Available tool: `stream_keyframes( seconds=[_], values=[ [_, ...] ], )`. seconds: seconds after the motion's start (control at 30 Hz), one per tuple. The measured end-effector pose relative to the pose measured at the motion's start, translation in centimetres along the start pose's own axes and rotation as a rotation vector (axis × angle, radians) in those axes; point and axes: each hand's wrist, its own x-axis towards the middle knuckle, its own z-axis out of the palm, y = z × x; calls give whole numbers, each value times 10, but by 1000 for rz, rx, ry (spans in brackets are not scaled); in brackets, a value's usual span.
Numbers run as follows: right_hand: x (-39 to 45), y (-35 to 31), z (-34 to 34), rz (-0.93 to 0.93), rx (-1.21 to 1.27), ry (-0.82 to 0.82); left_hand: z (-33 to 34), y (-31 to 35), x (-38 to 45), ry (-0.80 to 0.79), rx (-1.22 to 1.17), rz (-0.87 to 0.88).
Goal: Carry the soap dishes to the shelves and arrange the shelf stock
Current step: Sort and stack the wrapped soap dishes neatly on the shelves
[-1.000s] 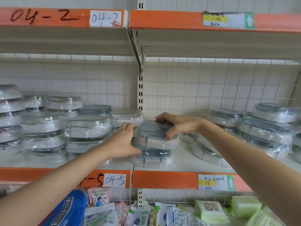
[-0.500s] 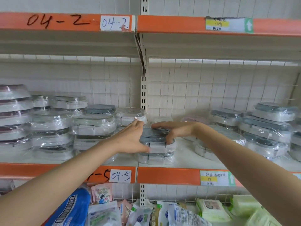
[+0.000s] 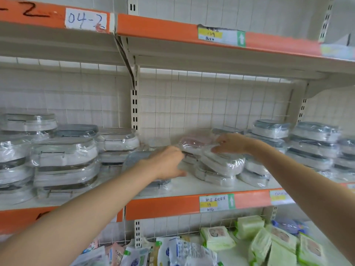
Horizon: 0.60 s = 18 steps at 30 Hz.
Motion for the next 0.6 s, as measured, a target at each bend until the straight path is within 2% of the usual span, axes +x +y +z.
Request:
stream_keyframes(
  seconds=[0.1,0.2,0.4,0.6],
  values=[
    [-3,13,13,116,-23,-38,10,-3,4,-57,-47,-54],
    [5,21,26,170,14,-87,16,-10,-1,-45,-69,-43],
    [10,10,9,118,59,28,9,-26,-15,-33,-168,-90],
    [20,-7,-2,93,111,94,7,-42,-28,-46,-118,-70]
  ],
)
